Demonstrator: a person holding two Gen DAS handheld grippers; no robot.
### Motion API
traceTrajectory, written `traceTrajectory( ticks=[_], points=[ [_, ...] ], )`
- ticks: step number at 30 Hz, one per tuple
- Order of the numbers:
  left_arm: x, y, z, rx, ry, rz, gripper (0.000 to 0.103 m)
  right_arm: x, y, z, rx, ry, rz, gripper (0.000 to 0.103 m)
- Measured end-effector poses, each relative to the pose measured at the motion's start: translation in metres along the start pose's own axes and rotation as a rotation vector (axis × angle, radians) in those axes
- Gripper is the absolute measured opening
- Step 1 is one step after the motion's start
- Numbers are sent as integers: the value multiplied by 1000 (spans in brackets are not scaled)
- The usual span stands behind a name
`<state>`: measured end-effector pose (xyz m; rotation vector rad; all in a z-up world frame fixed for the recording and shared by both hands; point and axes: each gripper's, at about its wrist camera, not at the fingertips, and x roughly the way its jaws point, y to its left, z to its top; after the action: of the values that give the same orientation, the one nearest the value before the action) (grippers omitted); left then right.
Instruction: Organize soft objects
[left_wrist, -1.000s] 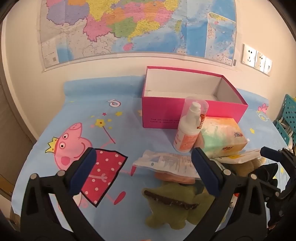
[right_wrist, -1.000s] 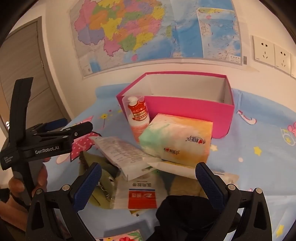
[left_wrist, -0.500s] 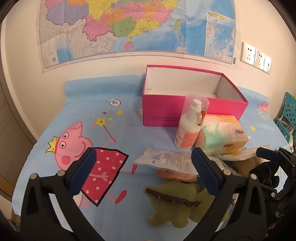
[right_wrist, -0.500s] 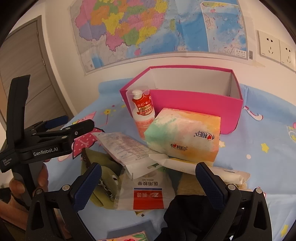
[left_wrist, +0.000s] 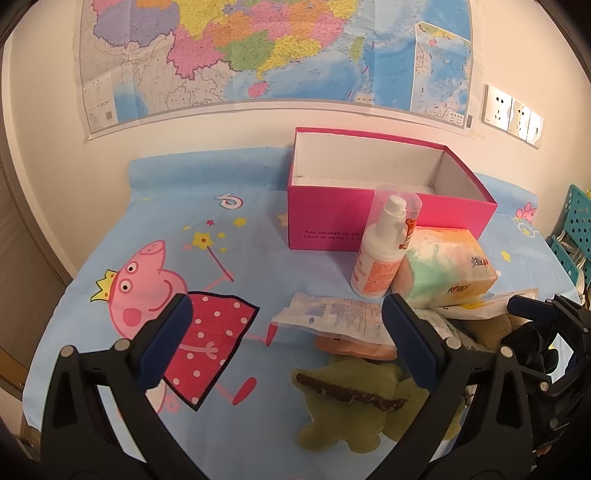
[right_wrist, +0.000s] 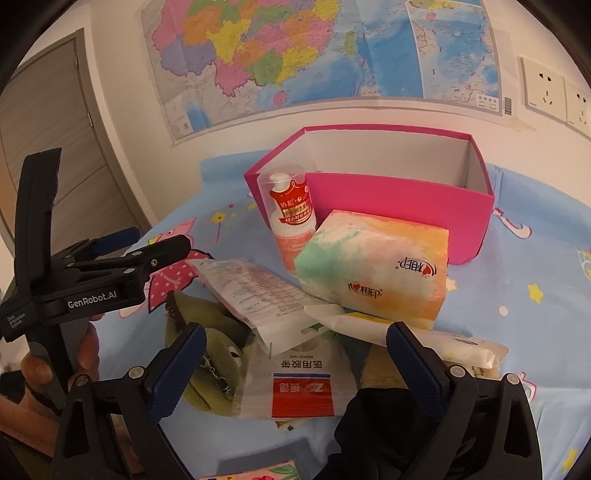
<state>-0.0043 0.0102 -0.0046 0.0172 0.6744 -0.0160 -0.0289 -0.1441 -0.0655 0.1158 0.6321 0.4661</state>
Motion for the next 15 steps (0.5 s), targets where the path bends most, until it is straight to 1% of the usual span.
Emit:
traceTrajectory(
  ticks=[5, 7, 8, 13, 15],
  points=[
    [4, 7, -1, -8, 13, -15, 102, -1, 2, 1, 7, 18, -3, 96],
    [8, 10, 0, -11, 23, -23, 102, -2, 5, -1, 8, 29, -3, 92],
    [10, 12, 0, -11, 28, -27, 102, -1, 5, 3, 10, 37, 1, 91],
    [23, 23, 2, -19, 60, -49, 102, -3, 16, 5, 15, 78, 57, 76],
    [28, 27, 3, -20, 72, -70, 102, -3, 21, 7, 10, 99, 74, 73]
  ],
)
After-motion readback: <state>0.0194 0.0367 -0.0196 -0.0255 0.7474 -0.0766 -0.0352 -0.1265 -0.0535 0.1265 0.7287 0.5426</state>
